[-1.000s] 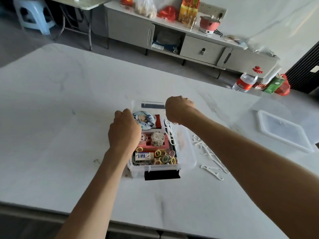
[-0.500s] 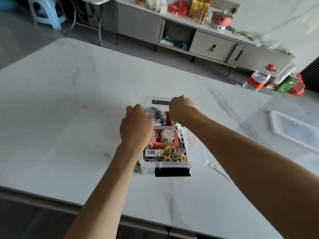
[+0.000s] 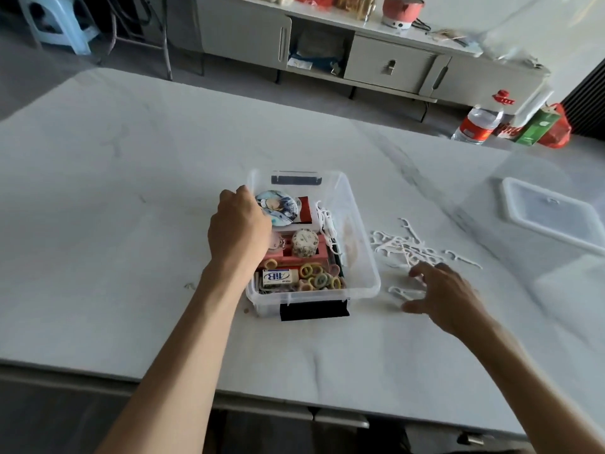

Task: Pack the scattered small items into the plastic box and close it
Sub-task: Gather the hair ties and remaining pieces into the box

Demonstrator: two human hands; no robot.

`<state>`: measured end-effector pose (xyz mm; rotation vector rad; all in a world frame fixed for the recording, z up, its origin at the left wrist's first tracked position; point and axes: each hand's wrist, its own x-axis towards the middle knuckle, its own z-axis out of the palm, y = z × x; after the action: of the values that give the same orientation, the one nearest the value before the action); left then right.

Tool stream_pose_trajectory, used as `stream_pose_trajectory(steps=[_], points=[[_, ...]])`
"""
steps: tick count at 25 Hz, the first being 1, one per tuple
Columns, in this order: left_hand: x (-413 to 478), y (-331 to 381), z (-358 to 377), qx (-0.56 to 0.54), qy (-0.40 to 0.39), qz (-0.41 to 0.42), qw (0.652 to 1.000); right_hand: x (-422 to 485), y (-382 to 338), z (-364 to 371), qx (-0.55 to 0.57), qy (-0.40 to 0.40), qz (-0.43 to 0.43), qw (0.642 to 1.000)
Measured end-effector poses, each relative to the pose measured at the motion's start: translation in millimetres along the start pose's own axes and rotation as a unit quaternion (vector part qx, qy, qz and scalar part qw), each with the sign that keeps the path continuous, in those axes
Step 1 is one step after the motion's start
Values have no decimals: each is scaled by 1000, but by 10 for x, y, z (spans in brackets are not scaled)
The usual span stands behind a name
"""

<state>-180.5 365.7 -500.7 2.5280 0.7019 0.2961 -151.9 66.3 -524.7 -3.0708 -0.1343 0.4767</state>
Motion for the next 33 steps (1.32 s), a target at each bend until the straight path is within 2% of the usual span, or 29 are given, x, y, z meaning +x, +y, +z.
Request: stream_pose_trajectory(steps=[4,11,16,19,22,25,26,29,33], points=[[18,1,12,14,16,-4,1000,113,26,171,130,100,-33,986],[20,29,69,35,28,-6,999,239,-40,266,29,121,-51,991],[8,38,69,33,26,-7,999,218,-17,278,63,122,-50,989],[5,38,58,28,21,-10,999,161,-55,134,155,129,-38,979],[4,35,43,24,13,-7,1000,111,-243,-230,266,168,-28,949],[-5,34,23,11,4,-7,1000,191,-720,-673,345,149,-95,922],[-5,27,15,2,0,-8,1000,264,-924,-770,321,127,-118,931],[-9,5,6,-28,-4,0,1000,473,-1500,-848,126,100,-155,975],[-7,-23,-11,-54,3,9,999,605,-1811,-703,-65,122,-154,978]])
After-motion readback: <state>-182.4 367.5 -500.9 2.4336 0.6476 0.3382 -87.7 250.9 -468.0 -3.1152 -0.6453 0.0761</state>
